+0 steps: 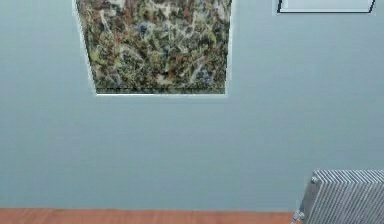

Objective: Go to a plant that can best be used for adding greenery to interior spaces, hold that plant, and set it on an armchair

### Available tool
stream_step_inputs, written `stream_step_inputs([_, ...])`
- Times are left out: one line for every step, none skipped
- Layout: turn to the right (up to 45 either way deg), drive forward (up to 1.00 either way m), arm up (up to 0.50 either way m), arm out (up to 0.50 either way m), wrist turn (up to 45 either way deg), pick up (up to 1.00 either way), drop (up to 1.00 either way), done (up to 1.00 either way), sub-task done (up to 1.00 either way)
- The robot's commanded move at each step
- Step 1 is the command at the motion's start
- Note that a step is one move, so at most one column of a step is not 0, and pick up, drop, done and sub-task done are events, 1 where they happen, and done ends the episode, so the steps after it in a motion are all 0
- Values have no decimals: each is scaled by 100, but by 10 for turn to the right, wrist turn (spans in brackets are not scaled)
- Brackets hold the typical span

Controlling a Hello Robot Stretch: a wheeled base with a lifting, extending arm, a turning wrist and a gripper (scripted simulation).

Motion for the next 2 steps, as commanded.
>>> stream_step_inputs([-180, 0, 0, 0, 0, 0, 0, 0, 0])
stream_step_inputs([0, 55, 0, 0, 0, 0, 0, 0, 0])
